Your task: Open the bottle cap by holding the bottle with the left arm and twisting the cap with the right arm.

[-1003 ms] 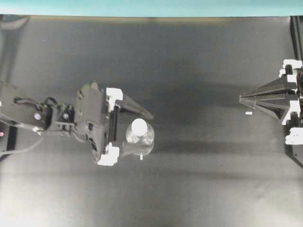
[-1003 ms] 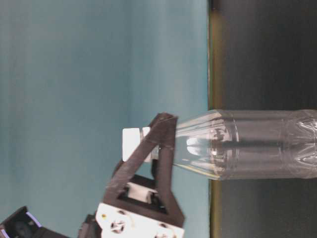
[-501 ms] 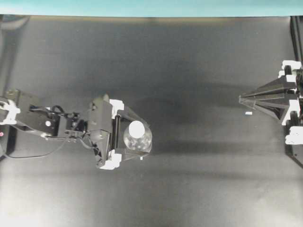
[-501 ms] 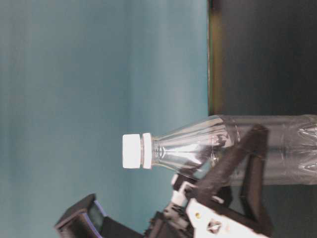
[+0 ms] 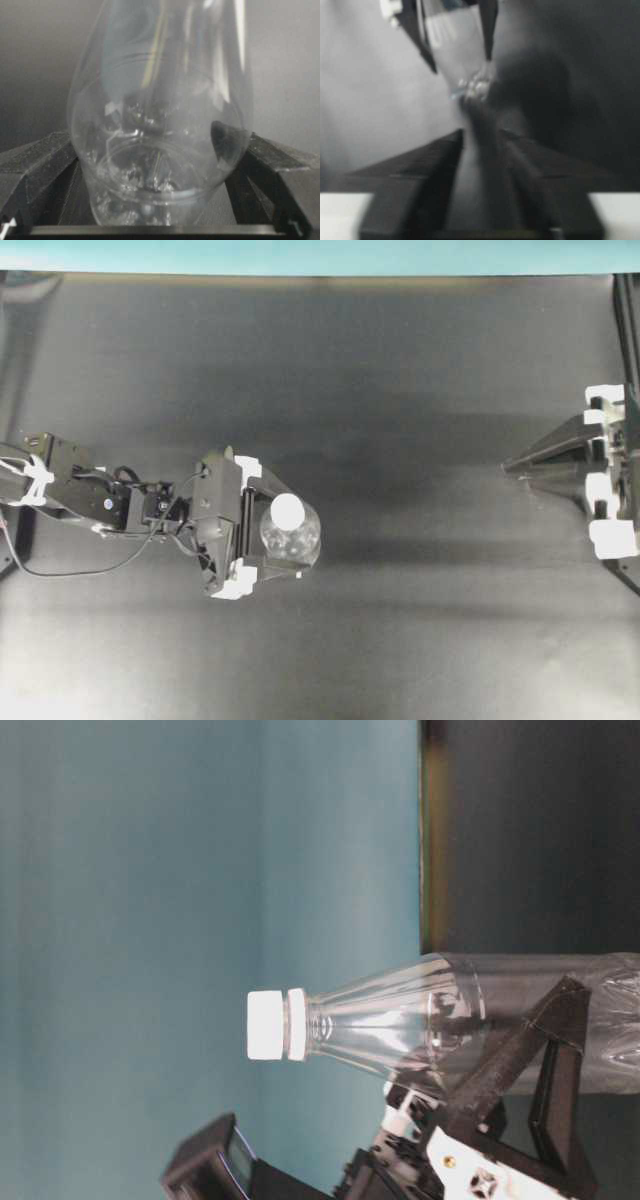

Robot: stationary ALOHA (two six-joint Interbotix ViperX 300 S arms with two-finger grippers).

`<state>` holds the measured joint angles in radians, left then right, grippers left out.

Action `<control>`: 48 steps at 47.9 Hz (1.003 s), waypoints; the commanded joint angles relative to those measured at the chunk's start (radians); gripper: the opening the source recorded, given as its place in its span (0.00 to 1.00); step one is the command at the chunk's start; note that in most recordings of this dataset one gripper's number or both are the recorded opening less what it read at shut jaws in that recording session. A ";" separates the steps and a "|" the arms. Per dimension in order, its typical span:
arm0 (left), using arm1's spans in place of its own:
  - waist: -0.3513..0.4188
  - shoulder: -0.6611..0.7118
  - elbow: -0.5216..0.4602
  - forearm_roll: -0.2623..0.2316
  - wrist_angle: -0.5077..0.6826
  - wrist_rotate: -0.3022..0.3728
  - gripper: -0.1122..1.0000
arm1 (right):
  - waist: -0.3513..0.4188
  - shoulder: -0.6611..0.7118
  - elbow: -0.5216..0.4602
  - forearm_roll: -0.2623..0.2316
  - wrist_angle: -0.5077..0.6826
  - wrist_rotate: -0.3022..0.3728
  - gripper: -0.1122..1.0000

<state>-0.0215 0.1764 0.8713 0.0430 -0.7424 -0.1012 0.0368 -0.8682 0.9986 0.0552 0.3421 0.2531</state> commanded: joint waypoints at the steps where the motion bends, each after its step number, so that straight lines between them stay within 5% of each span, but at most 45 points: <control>1: 0.006 0.025 0.000 0.003 -0.002 -0.002 0.97 | 0.015 0.046 -0.074 0.003 0.040 0.005 0.50; 10: 0.005 0.041 -0.006 0.003 -0.002 -0.002 0.96 | 0.049 0.196 -0.232 0.003 0.124 0.005 0.71; 23: 0.000 0.064 0.005 0.003 0.005 -0.002 0.92 | 0.058 0.509 -0.620 0.020 0.454 0.005 0.72; 29: -0.006 0.067 0.003 0.002 0.011 0.000 0.86 | 0.052 0.655 -0.824 0.067 0.541 0.008 0.72; 33: -0.012 0.071 0.005 0.003 0.011 0.005 0.83 | 0.046 0.765 -0.971 0.144 0.614 0.014 0.72; 40: -0.015 0.071 0.006 0.003 0.015 0.011 0.83 | 0.018 0.933 -1.187 0.252 0.796 0.127 0.71; 48: -0.017 0.072 0.009 0.003 0.031 0.012 0.83 | -0.011 1.069 -1.371 0.233 1.003 0.279 0.71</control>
<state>-0.0322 0.2362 0.8759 0.0430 -0.7286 -0.0905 0.0568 0.1611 -0.2976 0.2991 1.2809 0.4878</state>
